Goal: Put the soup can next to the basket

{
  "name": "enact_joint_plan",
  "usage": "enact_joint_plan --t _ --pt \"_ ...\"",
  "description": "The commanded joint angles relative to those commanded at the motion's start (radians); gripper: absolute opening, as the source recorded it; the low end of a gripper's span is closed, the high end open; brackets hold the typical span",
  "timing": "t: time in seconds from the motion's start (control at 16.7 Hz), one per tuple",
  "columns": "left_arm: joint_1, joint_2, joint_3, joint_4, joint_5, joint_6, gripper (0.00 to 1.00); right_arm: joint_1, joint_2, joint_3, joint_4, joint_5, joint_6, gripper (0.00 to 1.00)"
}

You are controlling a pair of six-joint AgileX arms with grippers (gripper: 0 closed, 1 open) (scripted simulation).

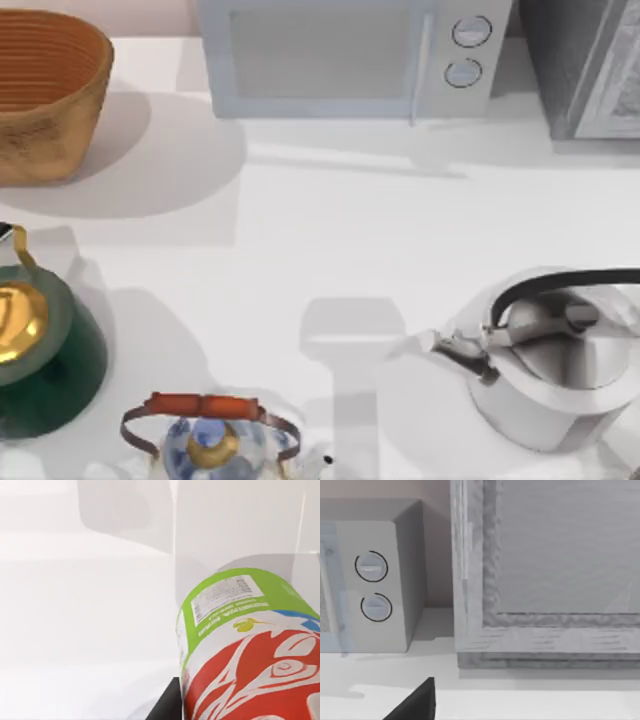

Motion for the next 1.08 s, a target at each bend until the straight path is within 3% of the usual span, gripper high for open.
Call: enact_joint_plan --t 0.36,1.08 --pt "0.0 0.0 0.0 0.0 0.0 0.0 0.98 0.0 0.0 0.0 0.0 0.0 0.0 1.0" --pt "-0.002 -0.006 0.035 -0.04 -0.001 0.001 1.0 0.0 0.0 0.0 0.0 0.0 0.0 1.0"
